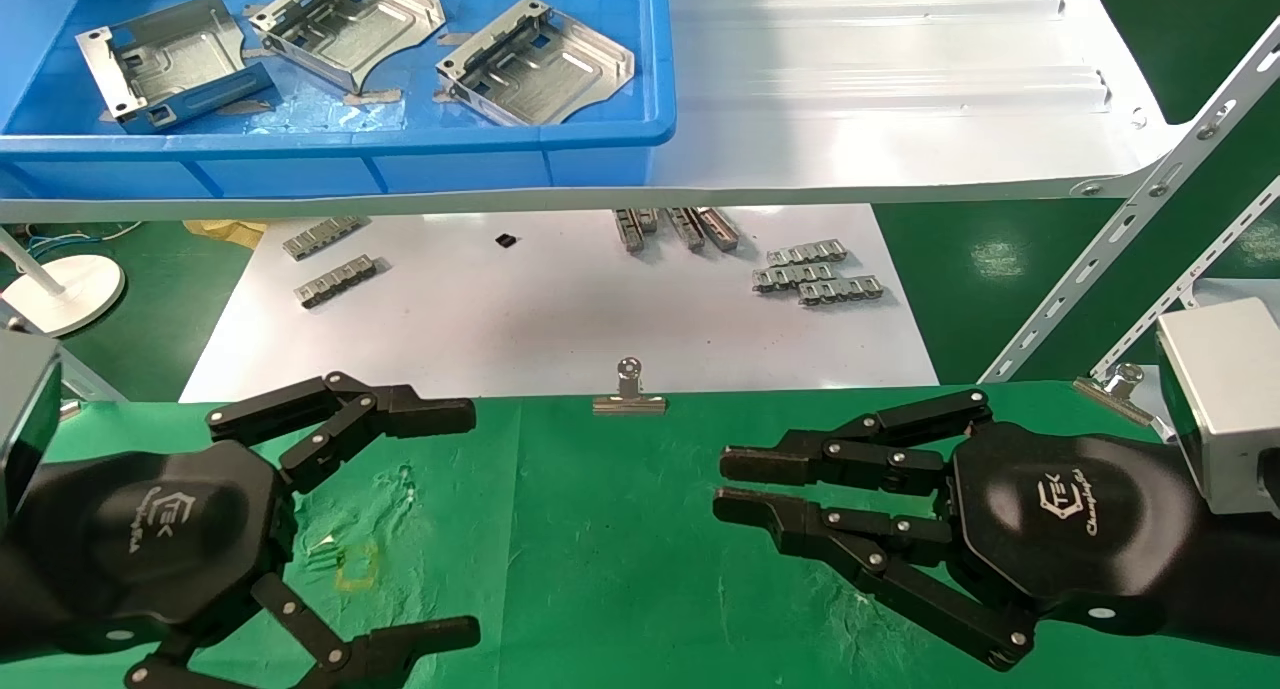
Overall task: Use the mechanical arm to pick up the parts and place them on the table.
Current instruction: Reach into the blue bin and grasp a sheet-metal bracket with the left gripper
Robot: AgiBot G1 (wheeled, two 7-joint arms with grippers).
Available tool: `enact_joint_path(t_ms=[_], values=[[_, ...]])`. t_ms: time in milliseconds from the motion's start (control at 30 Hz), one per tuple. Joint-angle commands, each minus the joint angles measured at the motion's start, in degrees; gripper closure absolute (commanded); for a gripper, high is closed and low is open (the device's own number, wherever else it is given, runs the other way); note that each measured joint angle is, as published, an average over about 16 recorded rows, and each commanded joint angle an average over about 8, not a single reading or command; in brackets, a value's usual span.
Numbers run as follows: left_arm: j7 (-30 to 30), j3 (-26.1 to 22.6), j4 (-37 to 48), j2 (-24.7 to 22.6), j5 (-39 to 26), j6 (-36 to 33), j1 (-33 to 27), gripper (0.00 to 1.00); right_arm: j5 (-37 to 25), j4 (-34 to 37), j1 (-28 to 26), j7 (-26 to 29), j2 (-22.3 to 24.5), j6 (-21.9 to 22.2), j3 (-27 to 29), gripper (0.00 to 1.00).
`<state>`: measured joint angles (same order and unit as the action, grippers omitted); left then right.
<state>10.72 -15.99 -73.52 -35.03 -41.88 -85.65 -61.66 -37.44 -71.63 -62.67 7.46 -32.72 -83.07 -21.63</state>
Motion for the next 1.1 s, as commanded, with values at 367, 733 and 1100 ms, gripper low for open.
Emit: enact_joint_path(t_ms=[367,733,1100], values=[[1.6,1.2,1.6,-0.3,-1.0,3.9,-6.1,0.0,0.0,0.0,0.0,0.0,0.0,0.0,0.0,1.0],[6.5,-4.2,17.9,-9.7,-17.1,18.7,-30.8,0.0,0.0,0.0,0.0,0.0,0.0,0.0,0.0,1.0],[6.6,-14.7,49.8,-23.1,-37.1,28.7,-52.3,0.07,0.0,0.0,0.0,0.0,0.0,0.0,0.0,1.0]])
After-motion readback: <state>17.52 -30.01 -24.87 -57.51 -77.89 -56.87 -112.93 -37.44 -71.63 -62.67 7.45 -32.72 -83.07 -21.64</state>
